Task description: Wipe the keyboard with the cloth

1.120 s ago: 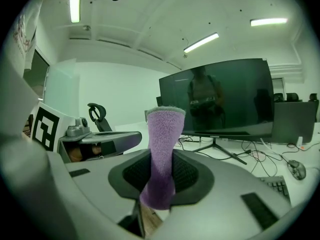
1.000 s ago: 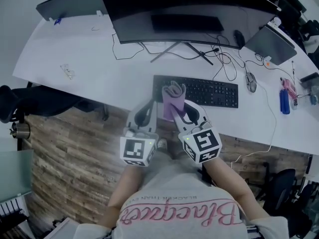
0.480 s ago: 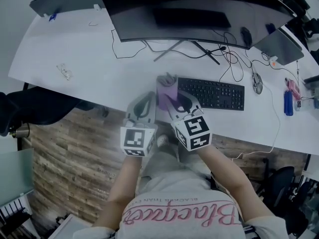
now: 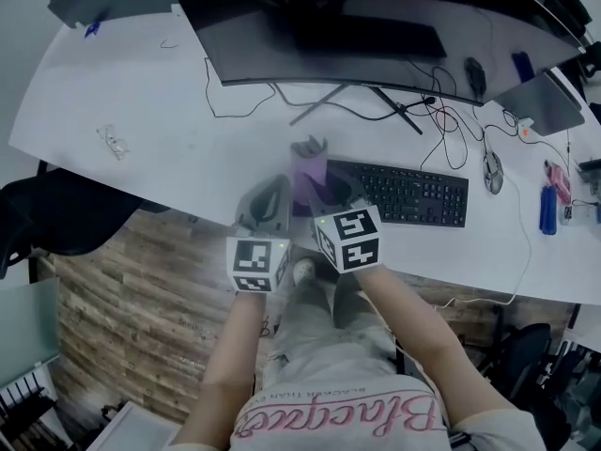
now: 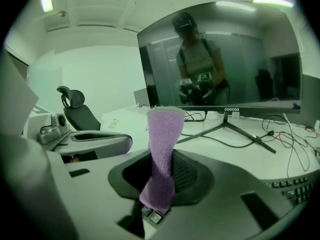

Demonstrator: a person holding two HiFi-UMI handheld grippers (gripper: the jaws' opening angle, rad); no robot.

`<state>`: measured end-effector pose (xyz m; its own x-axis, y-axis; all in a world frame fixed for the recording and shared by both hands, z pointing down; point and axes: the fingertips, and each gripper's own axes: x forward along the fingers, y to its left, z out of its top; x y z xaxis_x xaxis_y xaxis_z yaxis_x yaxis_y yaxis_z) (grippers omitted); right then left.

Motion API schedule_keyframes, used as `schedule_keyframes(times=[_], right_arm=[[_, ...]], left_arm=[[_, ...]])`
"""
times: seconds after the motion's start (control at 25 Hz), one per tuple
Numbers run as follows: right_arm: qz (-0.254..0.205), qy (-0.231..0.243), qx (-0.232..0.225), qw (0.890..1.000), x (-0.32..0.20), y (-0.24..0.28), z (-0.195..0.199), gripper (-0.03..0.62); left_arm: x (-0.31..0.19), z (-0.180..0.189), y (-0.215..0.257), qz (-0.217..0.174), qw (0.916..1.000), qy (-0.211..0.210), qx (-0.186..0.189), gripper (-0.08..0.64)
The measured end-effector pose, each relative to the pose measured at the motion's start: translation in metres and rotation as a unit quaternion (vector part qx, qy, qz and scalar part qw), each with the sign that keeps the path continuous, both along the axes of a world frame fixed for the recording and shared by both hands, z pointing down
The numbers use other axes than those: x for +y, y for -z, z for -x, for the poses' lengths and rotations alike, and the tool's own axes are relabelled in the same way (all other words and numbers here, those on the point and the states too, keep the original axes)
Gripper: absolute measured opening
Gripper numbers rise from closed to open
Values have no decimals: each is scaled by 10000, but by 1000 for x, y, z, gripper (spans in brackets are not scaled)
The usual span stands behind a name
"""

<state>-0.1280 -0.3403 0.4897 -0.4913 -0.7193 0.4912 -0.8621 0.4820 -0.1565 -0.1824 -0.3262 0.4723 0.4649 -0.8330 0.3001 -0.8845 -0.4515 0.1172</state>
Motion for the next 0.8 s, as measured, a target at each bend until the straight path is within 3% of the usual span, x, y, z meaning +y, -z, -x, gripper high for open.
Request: schedule_keyframes(times=[0.28,0.8], right_arm=[[359,-15,203,9991,-16,-26,5,86],[572,-40,389,9976,-27,-41,4,86]], left_arm=[[-22,1,-20,97,9998,71,-130,5],[-26,-9,-40,385,9992,104,-83,5]])
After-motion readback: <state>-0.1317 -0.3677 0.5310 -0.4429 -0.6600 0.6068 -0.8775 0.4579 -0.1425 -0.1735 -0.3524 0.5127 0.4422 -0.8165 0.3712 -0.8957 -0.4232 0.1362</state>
